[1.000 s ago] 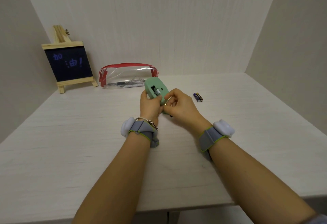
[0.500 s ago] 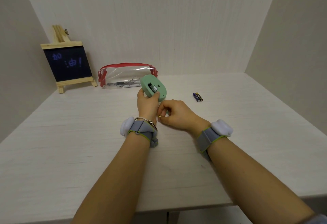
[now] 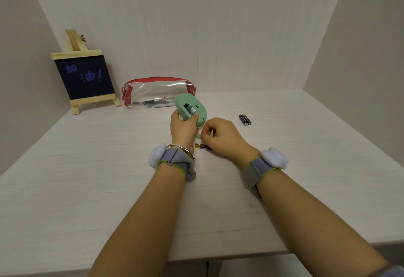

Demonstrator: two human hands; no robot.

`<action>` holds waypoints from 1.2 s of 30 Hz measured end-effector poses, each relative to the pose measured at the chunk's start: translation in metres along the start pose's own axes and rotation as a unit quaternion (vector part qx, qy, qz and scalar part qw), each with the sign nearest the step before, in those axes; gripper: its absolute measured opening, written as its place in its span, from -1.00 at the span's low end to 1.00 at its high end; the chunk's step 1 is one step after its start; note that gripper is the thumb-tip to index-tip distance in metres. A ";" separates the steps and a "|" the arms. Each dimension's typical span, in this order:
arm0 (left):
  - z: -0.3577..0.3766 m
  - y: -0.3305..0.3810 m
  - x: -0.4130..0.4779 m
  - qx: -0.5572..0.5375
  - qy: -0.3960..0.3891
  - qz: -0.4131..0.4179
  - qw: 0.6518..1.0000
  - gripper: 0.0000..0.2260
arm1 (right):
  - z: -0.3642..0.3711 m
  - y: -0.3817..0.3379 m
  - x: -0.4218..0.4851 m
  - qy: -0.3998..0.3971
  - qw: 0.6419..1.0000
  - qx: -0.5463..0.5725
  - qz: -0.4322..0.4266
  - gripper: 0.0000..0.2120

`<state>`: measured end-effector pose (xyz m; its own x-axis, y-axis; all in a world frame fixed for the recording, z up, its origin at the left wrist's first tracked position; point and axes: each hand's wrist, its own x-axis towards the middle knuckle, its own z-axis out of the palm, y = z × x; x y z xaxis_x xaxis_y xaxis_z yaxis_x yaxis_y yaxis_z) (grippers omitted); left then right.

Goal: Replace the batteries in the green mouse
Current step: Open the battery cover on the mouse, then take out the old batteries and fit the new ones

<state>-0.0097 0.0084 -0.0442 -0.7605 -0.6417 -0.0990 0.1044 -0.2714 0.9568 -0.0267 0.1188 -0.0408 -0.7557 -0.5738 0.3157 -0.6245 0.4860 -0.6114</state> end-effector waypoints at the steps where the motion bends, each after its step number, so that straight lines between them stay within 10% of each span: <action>1: 0.000 0.000 0.000 0.004 0.001 0.001 1.000 -0.69 | 0.000 0.002 0.001 0.006 1.000 -0.018 0.014 -0.90; 13: 0.002 0.007 -0.008 -0.015 0.000 0.010 1.000 -0.60 | 0.003 0.009 0.005 0.010 0.996 -0.083 0.038 -0.77; 20: 0.007 0.015 -0.018 -0.052 -0.039 -0.003 0.998 -0.59 | -0.008 0.001 0.005 0.196 0.975 0.072 0.080 -0.72; 25: 0.011 0.016 -0.022 0.000 -0.074 -0.003 0.997 -0.64 | -0.006 -0.005 0.003 0.153 0.973 0.153 0.082 -0.44; 36: 0.013 0.019 -0.024 0.140 -0.021 0.017 0.990 -0.71 | -0.001 -0.009 0.000 0.141 0.975 0.167 0.034 -0.56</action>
<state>0.0022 0.0286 -0.0204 -0.7865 -0.6147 -0.0591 -0.0461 -0.0370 0.9982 -0.0216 0.1152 -0.0345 -0.8465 -0.3207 0.4250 -0.5079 0.2468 -0.8253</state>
